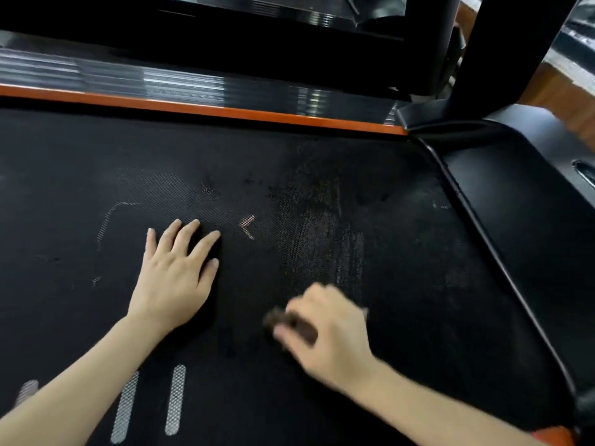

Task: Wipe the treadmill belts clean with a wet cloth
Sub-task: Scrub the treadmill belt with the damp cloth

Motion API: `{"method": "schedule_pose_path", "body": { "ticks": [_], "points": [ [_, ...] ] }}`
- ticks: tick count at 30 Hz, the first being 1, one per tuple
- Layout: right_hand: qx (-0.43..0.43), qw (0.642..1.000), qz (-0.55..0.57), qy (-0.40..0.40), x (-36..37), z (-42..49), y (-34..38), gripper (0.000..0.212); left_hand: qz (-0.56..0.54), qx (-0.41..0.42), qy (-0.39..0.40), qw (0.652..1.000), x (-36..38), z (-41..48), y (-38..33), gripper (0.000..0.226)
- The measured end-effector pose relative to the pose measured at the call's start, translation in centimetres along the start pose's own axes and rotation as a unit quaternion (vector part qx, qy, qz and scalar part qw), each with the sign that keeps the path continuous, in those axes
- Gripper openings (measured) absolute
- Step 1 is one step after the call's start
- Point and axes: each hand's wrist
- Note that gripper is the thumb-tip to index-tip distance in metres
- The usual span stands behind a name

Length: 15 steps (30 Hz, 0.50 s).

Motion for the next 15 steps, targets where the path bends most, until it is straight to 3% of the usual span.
{"method": "schedule_pose_path", "body": {
  "ticks": [2,4,6,8,9,12,15],
  "points": [
    [-0.074,0.996,0.004,0.043,-0.7,-2.1,-0.4,0.028,0.006,0.003,-0.005,1.0,0.1,0.0,-0.2,0.058],
    [-0.092,0.995,-0.04,0.028,-0.6,0.3,-2.2,0.029,0.01,0.001,-0.006,1.0,0.1,0.0,-0.1,0.058],
    [-0.012,0.995,-0.092,-0.043,0.0,4.6,-4.5,0.031,0.011,0.0,-0.008,1.0,0.2,0.0,-0.1,0.058],
    [0.106,0.979,-0.141,-0.105,0.1,8.1,-6.5,0.036,0.008,0.003,-0.011,1.0,0.3,0.1,-0.2,0.058],
    [0.126,0.967,-0.182,-0.128,0.1,8.6,-6.8,0.041,0.007,0.003,-0.014,1.0,0.3,0.1,-0.2,0.058],
    [0.063,0.949,-0.283,-0.126,-0.1,6.7,-6.5,0.054,0.007,0.003,-0.023,1.0,0.5,0.1,-0.1,0.057],
    [0.016,0.965,-0.249,-0.075,-0.3,5.6,-7.4,0.049,0.006,0.007,-0.028,1.0,0.6,0.1,-0.1,0.058]
  ]
}}
Point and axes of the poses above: each hand's wrist, its own z-axis towards the middle knuckle, its own x-axis out of the palm, y = z × x, and after that the axes turned 3 degrees about x, right-handed
